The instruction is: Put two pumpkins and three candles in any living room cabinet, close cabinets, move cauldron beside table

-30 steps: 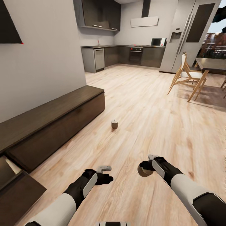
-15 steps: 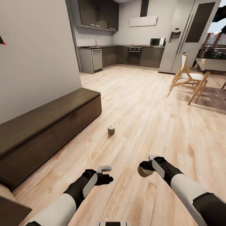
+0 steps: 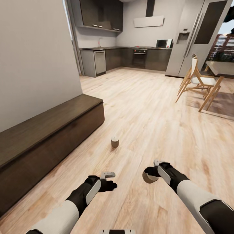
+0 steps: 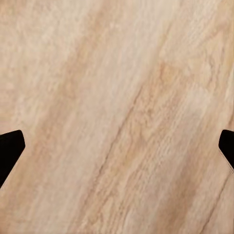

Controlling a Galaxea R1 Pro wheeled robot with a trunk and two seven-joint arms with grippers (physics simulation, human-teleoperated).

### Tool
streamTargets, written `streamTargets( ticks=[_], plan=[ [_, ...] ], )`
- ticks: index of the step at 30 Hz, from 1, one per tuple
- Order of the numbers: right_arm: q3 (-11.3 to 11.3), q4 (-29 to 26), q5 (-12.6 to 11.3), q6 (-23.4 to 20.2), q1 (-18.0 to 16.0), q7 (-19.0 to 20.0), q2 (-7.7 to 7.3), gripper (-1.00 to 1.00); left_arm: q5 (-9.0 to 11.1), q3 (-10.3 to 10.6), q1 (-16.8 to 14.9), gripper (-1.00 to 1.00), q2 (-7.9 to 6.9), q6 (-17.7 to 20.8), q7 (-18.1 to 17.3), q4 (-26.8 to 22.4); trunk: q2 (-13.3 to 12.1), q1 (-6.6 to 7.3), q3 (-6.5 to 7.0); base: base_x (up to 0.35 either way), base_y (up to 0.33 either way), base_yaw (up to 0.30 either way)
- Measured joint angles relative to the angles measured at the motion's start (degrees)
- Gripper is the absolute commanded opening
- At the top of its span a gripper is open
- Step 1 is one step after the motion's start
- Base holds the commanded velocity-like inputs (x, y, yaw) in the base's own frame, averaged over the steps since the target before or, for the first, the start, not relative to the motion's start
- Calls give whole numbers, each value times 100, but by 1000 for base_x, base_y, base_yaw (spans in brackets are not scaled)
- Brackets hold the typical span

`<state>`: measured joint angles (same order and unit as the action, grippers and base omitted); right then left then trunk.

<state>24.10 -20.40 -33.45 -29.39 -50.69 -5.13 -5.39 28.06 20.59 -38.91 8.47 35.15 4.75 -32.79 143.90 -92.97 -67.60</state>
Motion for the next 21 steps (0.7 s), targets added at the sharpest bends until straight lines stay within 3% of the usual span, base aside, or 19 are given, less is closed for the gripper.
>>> streamTargets(
  ticks=[21],
  plan=[
    [1, 1, -2, 0, -1, -1, 1, -100, 0, 8, 1, 100, 0, -9, 2, 112, 0, 0, 0, 319, -110, 0]
  ],
)
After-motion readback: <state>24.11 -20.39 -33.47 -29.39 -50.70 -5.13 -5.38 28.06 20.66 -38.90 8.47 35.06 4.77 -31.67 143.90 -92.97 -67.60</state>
